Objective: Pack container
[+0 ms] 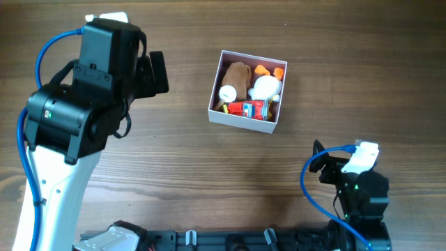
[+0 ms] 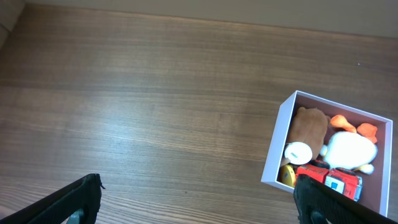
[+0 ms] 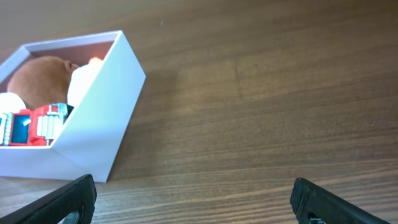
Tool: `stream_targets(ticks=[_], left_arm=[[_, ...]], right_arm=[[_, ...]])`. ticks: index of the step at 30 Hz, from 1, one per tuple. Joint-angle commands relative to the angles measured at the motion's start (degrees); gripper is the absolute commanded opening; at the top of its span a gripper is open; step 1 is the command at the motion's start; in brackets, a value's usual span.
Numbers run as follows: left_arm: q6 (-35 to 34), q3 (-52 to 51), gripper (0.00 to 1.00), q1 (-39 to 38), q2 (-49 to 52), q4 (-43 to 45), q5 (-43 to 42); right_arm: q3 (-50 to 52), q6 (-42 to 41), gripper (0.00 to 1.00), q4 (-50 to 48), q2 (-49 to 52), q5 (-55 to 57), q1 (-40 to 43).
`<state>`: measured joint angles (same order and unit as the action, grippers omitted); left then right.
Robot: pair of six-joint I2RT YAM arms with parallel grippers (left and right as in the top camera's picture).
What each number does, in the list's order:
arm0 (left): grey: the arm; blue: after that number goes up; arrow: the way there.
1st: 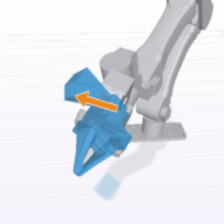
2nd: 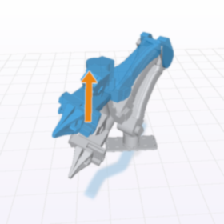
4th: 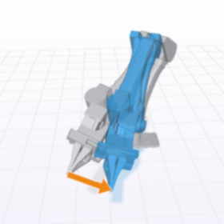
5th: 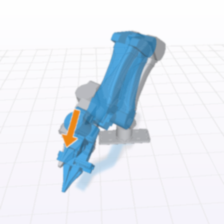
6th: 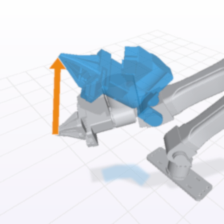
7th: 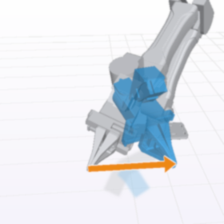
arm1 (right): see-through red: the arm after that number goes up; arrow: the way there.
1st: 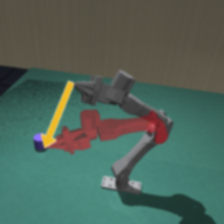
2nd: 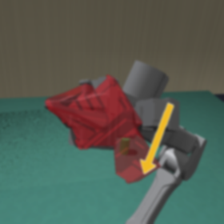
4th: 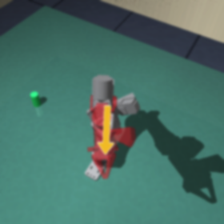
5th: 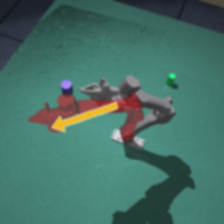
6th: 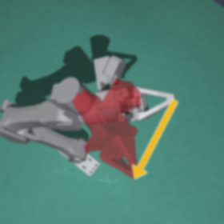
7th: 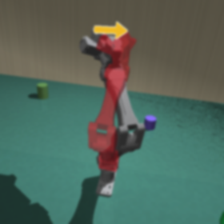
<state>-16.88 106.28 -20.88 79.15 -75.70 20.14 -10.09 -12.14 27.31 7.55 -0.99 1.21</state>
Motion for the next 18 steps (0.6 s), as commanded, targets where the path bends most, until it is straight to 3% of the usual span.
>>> stream_targets(ticks=[1, 18], left_arm=[[-0.7, -0.1, 1.00, 0.3, -0.4, 0.0, 0.7], [-0.7, -0.1, 1.00, 0.3, -0.4, 0.0, 0.7]], right_arm=[[1.7, -1.4, 1.00, -0.5, -5.9, 0.9, 0.0], [1.7, -1.4, 1.00, -0.9, -7.3, 1.0, 0.0]])
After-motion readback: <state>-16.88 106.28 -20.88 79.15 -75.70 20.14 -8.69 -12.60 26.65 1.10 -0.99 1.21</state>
